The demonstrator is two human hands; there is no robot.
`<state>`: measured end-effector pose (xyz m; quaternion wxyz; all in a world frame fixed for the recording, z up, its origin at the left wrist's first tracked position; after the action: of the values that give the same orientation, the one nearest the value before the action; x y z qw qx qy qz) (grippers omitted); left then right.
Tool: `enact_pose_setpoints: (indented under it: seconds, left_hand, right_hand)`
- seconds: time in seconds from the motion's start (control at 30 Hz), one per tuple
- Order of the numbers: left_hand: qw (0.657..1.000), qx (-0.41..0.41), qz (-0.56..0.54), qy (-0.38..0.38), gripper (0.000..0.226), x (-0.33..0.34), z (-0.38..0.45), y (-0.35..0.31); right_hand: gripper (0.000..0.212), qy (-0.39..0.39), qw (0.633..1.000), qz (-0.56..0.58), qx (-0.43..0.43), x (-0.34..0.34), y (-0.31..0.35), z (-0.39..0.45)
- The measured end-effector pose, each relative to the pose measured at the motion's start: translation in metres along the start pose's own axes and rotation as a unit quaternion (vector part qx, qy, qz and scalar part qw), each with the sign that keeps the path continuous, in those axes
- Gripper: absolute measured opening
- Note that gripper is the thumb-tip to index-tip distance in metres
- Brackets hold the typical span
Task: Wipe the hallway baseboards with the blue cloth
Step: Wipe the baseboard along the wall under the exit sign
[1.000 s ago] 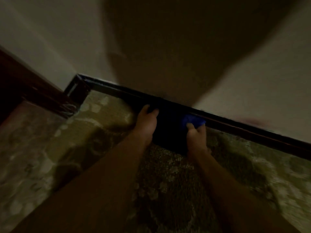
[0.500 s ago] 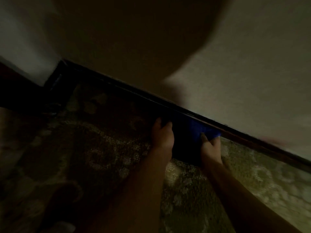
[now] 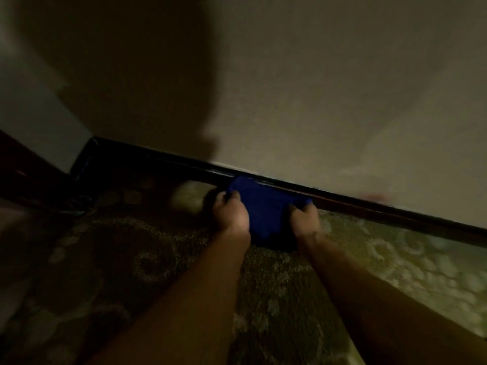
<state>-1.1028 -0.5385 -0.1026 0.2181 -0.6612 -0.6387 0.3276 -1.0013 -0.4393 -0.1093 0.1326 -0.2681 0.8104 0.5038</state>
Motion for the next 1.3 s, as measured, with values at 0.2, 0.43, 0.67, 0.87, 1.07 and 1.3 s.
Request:
enact_pose_setpoints:
  seconds: [0.2, 0.43, 0.67, 0.87, 1.07, 1.3]
  left_hand:
    - [0.991, 0.055, 0.016, -0.119, 0.044, -0.011, -0.020, -0.045]
    - [0.978, 0.157, 0.060, -0.121, 0.040, 0.004, -0.006, -0.032]
    - [0.967, 0.189, 0.135, -0.103, 0.026, 0.026, -0.034, -0.014]
    - [0.962, 0.175, 0.123, -0.170, 0.034, 0.023, -0.014, -0.014]
    - [0.931, 0.284, 0.209, -0.090, 0.020, 0.053, -0.056, 0.005]
    - [0.936, 0.270, 0.174, -0.145, 0.028, 0.042, -0.037, -0.005]
  right_hand:
    - [0.019, 0.097, 0.981, 0.153, 0.064, 0.008, 0.028, -0.031]
    - [0.015, 0.132, 0.959, 0.211, 0.133, 0.023, -0.012, -0.031]
    - [0.040, 0.057, 0.949, 0.265, 0.161, 0.024, -0.037, -0.015]
    - [0.029, 0.089, 0.949, 0.250, 0.168, 0.022, -0.037, -0.016]
    - [0.019, 0.096, 0.938, 0.284, 0.171, 0.007, -0.049, -0.007]
    - [0.020, 0.080, 0.955, 0.245, 0.147, 0.018, -0.051, -0.007]
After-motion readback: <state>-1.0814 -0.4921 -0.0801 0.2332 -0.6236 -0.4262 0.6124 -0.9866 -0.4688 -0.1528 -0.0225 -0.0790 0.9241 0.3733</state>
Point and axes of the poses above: each hand's wrist, its own z-axis towards the middle knuckle, its own x-axis out of the palm, y = z × x, the point moved 3 cm from there along z, towards the middle knuckle, and after that the axes turned 13 degrees about -y, right-handed, at the moved point
